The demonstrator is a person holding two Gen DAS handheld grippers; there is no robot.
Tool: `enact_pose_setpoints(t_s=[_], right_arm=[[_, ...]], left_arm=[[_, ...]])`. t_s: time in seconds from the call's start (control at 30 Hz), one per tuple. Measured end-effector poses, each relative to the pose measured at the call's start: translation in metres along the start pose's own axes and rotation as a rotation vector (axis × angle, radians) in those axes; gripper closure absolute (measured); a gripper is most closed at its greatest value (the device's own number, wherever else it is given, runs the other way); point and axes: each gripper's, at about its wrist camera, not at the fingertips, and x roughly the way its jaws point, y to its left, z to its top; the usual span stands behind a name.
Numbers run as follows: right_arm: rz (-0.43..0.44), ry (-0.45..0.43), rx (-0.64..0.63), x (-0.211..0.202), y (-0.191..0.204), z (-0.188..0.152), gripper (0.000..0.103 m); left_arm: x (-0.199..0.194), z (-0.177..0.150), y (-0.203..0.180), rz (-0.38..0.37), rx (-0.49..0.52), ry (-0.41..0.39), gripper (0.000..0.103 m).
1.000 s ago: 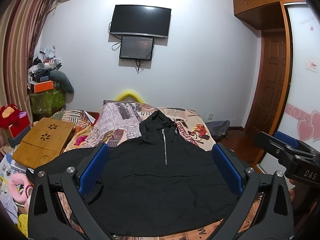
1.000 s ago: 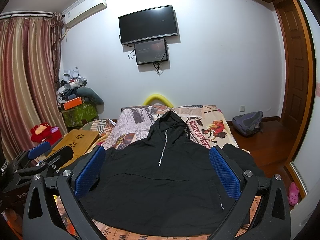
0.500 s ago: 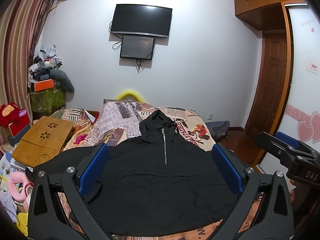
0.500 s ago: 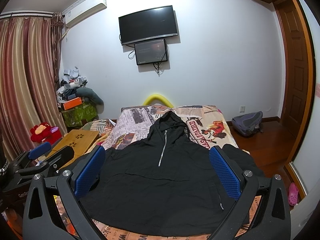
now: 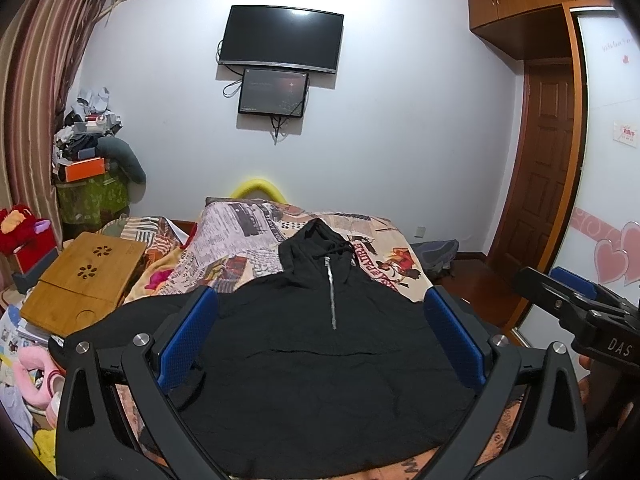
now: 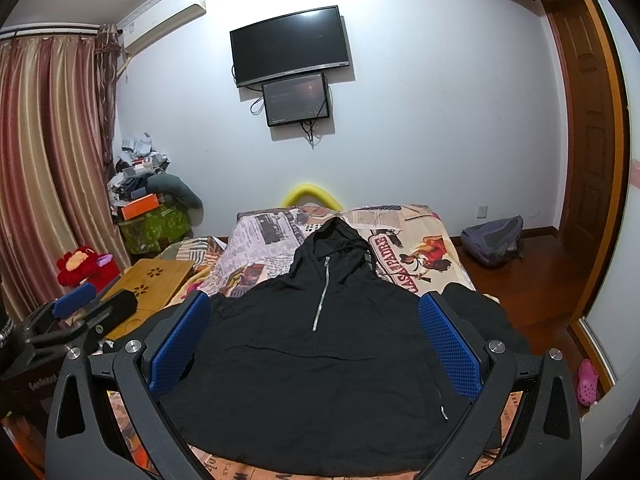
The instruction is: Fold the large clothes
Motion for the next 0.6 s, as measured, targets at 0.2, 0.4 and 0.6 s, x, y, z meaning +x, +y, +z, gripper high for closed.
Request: enact_pose_setpoints(t_s=[0.2,0.4,0.6], right_arm=[[0.010,0.010,-0.021,0.019,0.004,0.003,0.000],[0.017,0.049,-0.063,0.053,0.012,0.000,0.000],[0.030,0.150,-0.088,0.101,0.019,-0.010,0.000]], left_arm=[[0.016,0.007,0.038,0.074,-0.006,0.019,0.000],[0.042,-0.002,0.102,0.216,-0.042,0.068,0.000],[0.077,-0.030,0.185,0.272,-0.217,0.204,0.000]])
